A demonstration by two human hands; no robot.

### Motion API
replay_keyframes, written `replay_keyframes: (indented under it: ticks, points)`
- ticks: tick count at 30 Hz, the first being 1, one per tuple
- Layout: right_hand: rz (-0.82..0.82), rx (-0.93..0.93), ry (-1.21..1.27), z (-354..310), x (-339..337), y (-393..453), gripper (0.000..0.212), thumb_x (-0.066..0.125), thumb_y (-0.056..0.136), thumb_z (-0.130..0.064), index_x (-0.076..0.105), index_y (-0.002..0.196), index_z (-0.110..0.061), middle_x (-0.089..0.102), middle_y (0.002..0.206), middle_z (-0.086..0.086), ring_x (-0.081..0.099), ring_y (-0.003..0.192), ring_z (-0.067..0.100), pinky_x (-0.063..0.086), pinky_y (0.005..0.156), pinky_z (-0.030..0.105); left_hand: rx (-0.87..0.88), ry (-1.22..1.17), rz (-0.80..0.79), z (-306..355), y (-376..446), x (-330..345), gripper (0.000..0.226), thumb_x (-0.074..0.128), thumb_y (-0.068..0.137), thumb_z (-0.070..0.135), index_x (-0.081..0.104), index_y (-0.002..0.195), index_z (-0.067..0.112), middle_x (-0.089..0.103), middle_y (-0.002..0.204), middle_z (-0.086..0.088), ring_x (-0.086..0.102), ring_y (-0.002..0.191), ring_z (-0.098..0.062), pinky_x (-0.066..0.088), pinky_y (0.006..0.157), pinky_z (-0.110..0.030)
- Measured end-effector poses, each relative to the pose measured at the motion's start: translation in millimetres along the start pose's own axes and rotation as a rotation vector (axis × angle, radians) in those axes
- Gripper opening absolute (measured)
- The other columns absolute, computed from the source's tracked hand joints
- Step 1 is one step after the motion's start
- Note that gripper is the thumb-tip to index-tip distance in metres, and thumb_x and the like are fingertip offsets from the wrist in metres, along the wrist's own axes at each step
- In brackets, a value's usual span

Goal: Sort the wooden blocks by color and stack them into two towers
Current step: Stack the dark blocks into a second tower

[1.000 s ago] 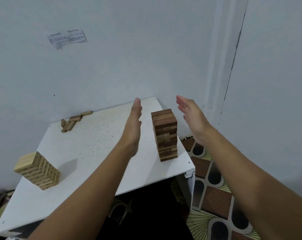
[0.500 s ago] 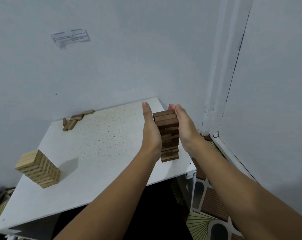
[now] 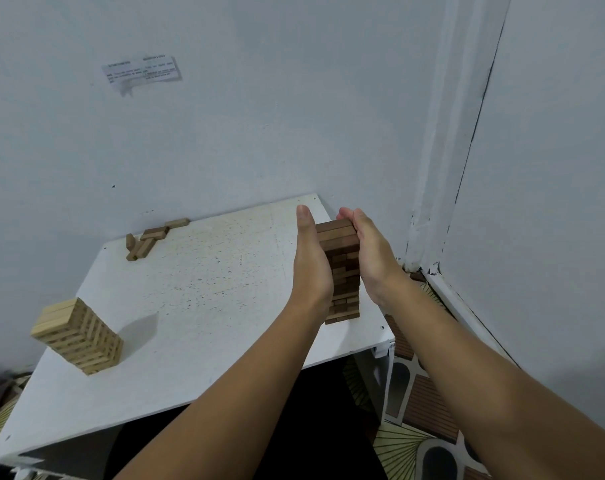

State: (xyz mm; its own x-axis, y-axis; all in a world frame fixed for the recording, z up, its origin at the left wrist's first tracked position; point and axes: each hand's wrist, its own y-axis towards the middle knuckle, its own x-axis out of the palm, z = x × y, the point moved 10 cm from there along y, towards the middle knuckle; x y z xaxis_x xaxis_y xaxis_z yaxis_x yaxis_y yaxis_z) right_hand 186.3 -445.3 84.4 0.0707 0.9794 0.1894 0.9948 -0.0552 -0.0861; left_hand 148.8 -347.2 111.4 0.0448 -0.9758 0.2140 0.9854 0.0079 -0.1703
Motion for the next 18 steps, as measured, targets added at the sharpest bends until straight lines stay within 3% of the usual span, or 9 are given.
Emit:
replay_keyframes:
  ticks: [3, 7, 12, 16, 17, 18]
  points:
    - [0.004, -0.005, -0.006, 0.6, -0.7, 0.5, 0.038, 0.024, 0.112, -0.043, 0.061, 0.101, -0.038, 0.071, 0.078, -0.032, 0.067, 0.076, -0.014, 0.047, 0.074, 0.019, 0.026, 0.013, 0.009, 1.0, 0.5, -1.8, 0.066, 0.025, 0.101, 0.073, 0.077, 0.073, 0.042, 0.079, 0.083, 0.015, 0.075, 0.078, 0.0, 0.054, 0.06, -0.017]
    - [0.016, -0.014, -0.018, 2.2, -1.1, 2.0, 0.034, 0.028, 0.111, -0.047, 0.06, 0.108, -0.039, 0.072, 0.08, -0.031, 0.069, 0.086, -0.006, 0.048, 0.077, 0.022, 0.026, -0.015, -0.005, -2.1, 2.5, -2.4, 0.063, 0.026, 0.097, 0.079, 0.077, 0.073, 0.052, 0.08, 0.097, 0.011, 0.076, 0.093, -0.007, 0.055, 0.084, -0.032]
    - [0.02, 0.0, -0.001, 0.6, -1.1, -1.2, 0.031, 0.032, 0.11, -0.044, 0.062, 0.108, -0.038, 0.073, 0.081, -0.028, 0.07, 0.079, -0.008, 0.048, 0.078, 0.025, 0.028, -0.003, -0.013, 0.6, 0.1, -0.7, 0.062, 0.026, 0.097, 0.078, 0.072, 0.062, 0.059, 0.079, 0.088, 0.014, 0.075, 0.09, -0.006, 0.054, 0.078, -0.029]
    - [-0.011, -0.022, -0.007, -2.7, 1.8, -3.9, 0.033, 0.03, 0.111, -0.044, 0.062, 0.106, -0.037, 0.073, 0.08, -0.028, 0.069, 0.078, -0.011, 0.048, 0.079, 0.024, 0.048, -0.008, 0.0, 1.1, -1.0, -2.5, 0.066, 0.027, 0.096, 0.079, 0.08, 0.084, 0.042, 0.08, 0.097, 0.009, 0.076, 0.092, -0.005, 0.054, 0.083, -0.032]
    - [-0.018, -0.039, -0.015, -4.6, 1.8, -3.6, 0.034, 0.029, 0.111, -0.045, 0.062, 0.113, -0.037, 0.074, 0.087, -0.028, 0.068, 0.086, -0.011, 0.049, 0.085, 0.025, 0.059, 0.02, 0.003, 3.2, -2.3, -3.0, 0.065, 0.024, 0.097, 0.078, 0.08, 0.089, 0.045, 0.079, 0.098, 0.015, 0.073, 0.091, 0.004, 0.052, 0.087, -0.03]
    - [-0.012, -0.058, -0.031, -8.3, 0.9, -4.2, 0.037, 0.028, 0.11, -0.047, 0.06, 0.124, -0.035, 0.073, 0.101, -0.027, 0.066, 0.101, -0.009, 0.048, 0.096, 0.027, 0.077, 0.055, 0.009, 6.8, -2.6, -5.2, 0.062, 0.021, 0.099, 0.076, 0.077, 0.106, 0.051, 0.075, 0.105, 0.024, 0.067, 0.094, 0.015, 0.047, 0.096, -0.028]
